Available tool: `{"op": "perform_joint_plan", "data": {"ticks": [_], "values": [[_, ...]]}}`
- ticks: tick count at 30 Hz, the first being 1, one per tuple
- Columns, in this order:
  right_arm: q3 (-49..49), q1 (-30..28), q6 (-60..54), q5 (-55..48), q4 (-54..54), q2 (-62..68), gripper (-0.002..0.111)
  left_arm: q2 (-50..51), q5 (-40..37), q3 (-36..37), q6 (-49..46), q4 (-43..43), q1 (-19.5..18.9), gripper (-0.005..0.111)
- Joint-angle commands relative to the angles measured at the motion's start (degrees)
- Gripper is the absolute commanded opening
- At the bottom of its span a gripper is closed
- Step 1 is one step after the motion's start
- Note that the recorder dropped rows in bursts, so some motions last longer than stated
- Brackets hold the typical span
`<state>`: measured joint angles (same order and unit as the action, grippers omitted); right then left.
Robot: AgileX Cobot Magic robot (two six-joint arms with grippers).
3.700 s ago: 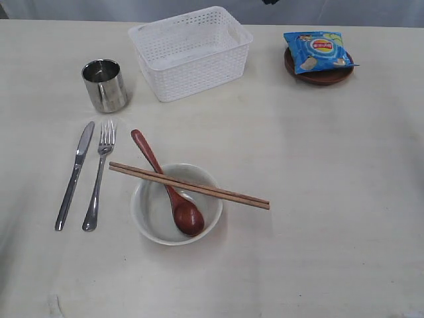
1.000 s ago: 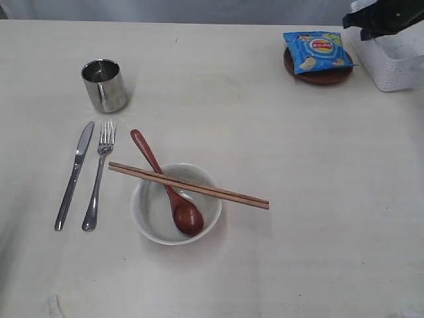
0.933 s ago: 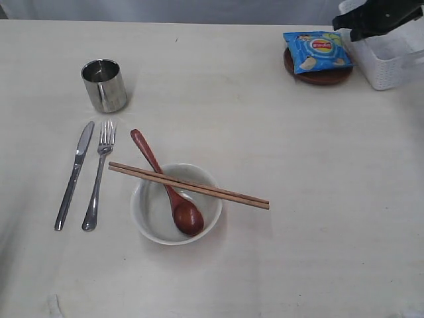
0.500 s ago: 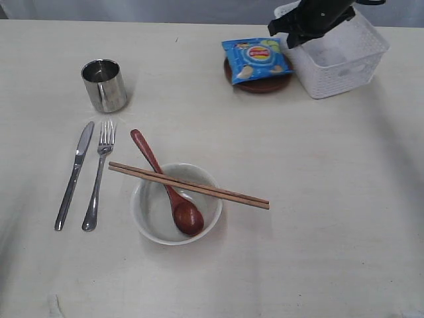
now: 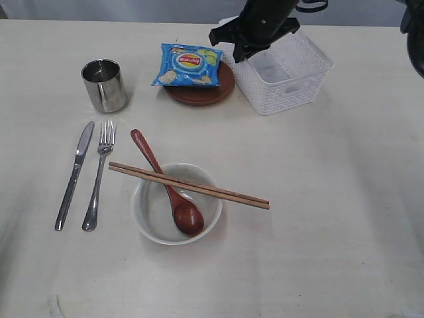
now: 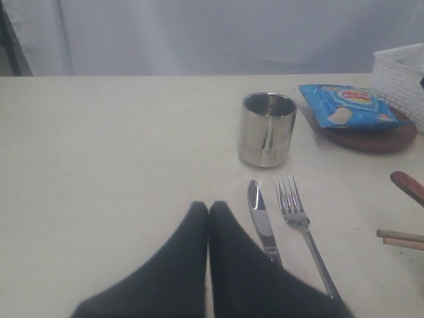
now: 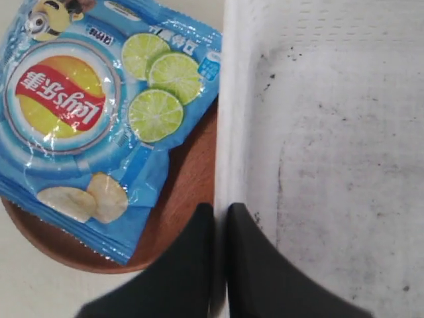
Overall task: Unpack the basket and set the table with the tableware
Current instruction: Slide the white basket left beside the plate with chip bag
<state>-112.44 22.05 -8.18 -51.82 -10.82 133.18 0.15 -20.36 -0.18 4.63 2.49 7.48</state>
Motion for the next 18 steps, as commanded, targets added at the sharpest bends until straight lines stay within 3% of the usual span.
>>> {"op": "perform_joint_plan", "data": {"ticks": [1,9,18], "values": [[0.54,0.71,14.10,-0.31,9.51,-0.06,-0.001,-0.15,0.61,0.18,0.24,0.52,-0.11,0.000],[0.54,0.22,32.42,-2.63,14.75,-1.08,-0.001,-0.15,0.61,0.18,0.24,0.52,-0.11,0.000],[0.54,1.56,35.06,-4.36,9.38,-1.18,-0.001,-0.15,0.61,0.18,0.24,0.52,-0.11,0.000]]}}
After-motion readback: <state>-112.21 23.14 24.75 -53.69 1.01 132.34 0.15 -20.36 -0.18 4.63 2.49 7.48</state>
